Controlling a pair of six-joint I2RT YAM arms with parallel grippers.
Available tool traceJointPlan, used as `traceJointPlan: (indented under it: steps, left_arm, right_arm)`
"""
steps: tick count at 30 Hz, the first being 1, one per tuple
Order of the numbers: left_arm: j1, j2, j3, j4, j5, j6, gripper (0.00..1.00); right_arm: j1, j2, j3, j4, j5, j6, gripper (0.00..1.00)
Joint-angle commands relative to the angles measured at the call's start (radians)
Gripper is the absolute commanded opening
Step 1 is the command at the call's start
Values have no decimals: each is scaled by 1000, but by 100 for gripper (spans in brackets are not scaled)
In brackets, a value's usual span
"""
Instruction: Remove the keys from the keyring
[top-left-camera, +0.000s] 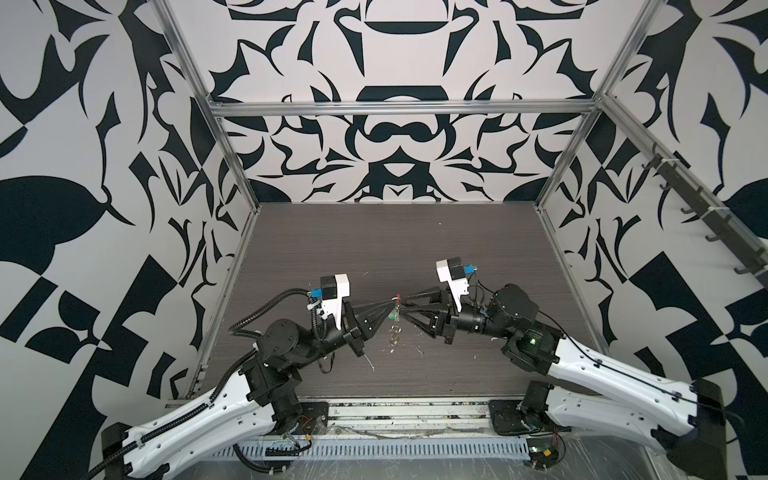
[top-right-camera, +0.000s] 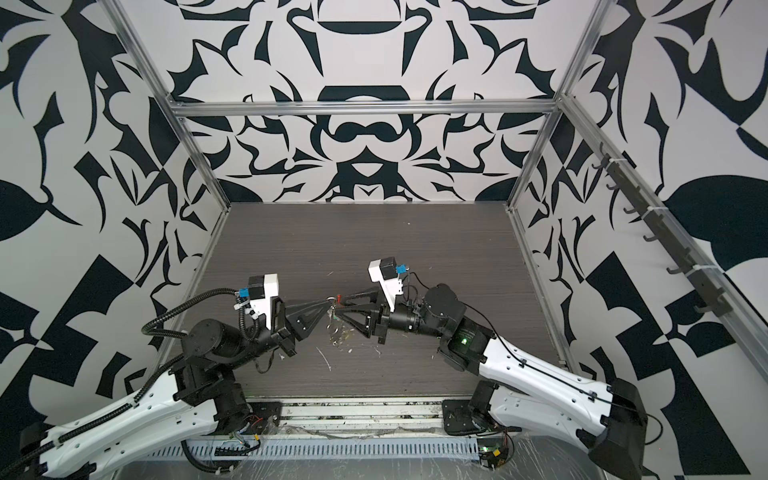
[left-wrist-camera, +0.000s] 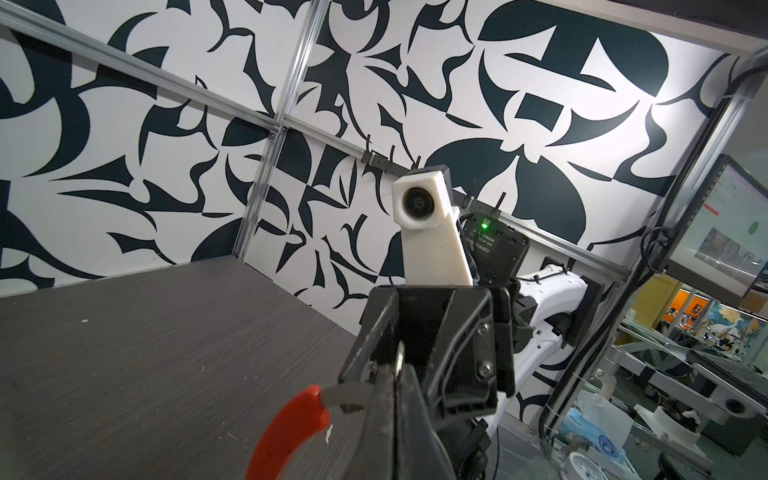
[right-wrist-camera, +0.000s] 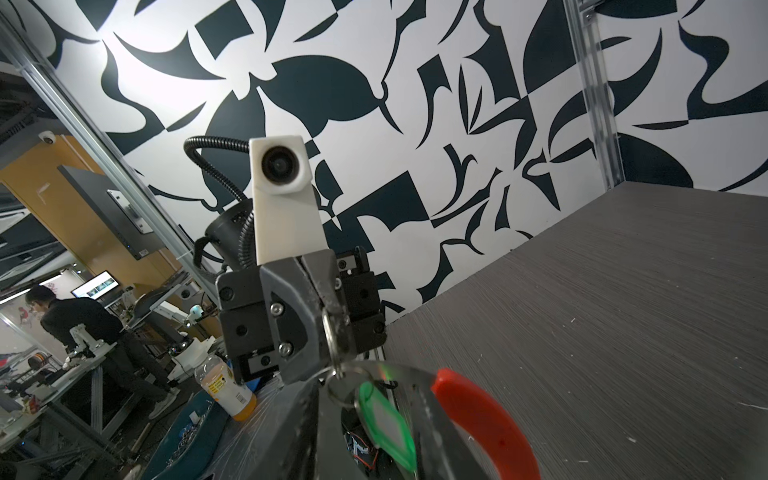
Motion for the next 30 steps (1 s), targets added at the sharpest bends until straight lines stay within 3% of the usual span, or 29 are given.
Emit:
traceJointPlan:
  steps: [1,13,25,27,30]
  left_arm:
    - [2,1,-6,70,-14,-14,0]
    - [2,-3,-18,73,-18,-21,0]
    - [2,4,-16,61,-8,-31,0]
    - [3,-2,-7,27,-7,-31,0]
    - [2,-36,11,-68,-23,-19,27]
  right_arm:
    - [8,-7,48,80,-13,-2,36]
    - [11,-7,57,115,14,4,27]
    - [11,25,91,105,-31,11,1]
    - [11,14,97,58,-17,6,0]
    - [10,-12,141,-93,-13,-40,0]
